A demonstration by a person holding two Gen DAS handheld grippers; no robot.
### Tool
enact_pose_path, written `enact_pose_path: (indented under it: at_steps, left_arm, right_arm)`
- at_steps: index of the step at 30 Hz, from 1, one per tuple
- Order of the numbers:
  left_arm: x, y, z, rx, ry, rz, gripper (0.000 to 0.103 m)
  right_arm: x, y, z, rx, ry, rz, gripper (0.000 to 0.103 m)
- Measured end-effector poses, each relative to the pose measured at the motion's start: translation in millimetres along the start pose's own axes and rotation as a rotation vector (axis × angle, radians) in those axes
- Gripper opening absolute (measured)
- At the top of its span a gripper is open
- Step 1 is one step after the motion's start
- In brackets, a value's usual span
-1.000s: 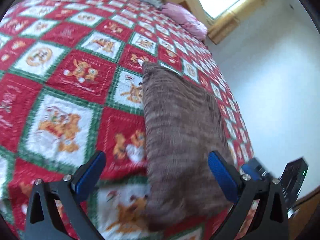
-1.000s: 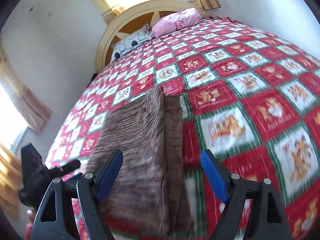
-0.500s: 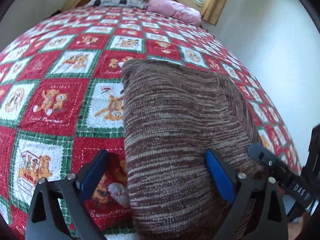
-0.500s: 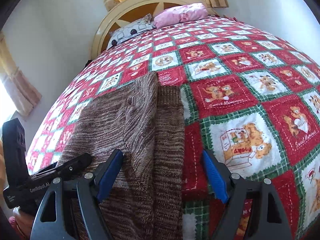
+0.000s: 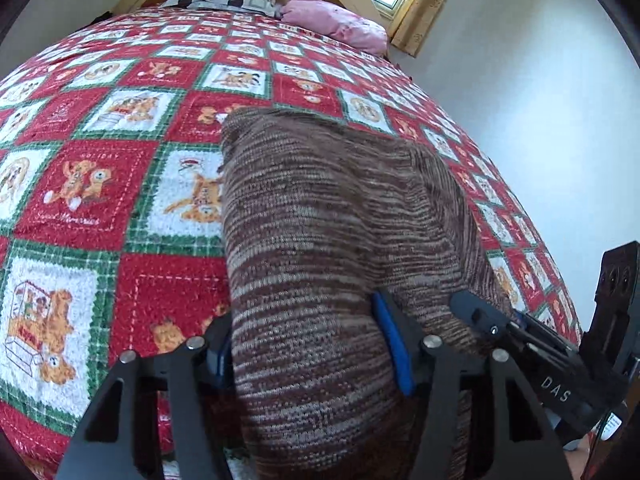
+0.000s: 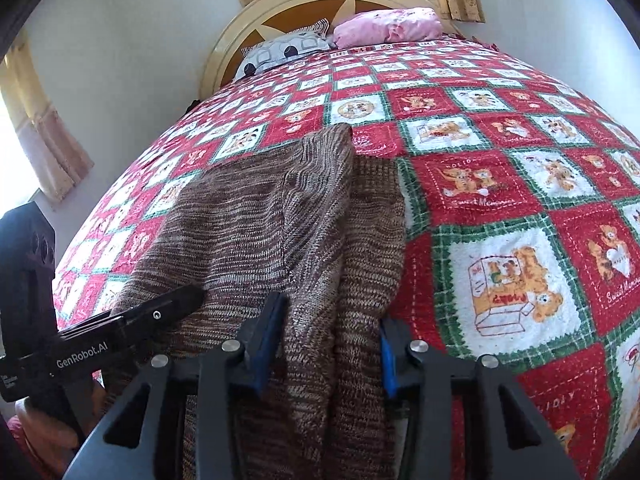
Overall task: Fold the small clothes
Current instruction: 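Grasp the folded sweater edge with the right gripper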
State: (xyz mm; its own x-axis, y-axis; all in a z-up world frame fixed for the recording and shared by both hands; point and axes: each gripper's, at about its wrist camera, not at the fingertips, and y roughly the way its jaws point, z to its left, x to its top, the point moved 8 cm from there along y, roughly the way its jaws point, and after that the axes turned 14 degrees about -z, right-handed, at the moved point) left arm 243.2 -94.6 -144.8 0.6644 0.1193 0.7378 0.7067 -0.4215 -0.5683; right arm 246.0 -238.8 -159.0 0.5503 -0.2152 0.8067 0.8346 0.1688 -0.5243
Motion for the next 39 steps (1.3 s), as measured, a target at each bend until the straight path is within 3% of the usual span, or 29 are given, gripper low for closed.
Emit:
enact_pose_path:
  at_steps: [14, 23, 28, 39]
  left_arm:
    - [-1, -1, -2, 0.014, 0.027, -0.015, 0.063]
    - [3, -5, -6, 0.017, 0.046, -0.013, 0.049]
    - [7, -13, -17, 0.08, 0.145, -0.031, 0.043]
    - [8, -46, -15, 0.13, 0.209, -0.038, 0.041]
  right_arm:
    - [-1, 3, -4, 0.008, 0.018, 0.004, 0.043]
    - [1, 1, 7, -0.014, -0.05, -0.015, 0.031]
    - [4, -6, 15, -0.047, -0.097, -0.039, 0.026]
    - [9, -42, 43, -0.015, -0.041, -0.123, 0.022]
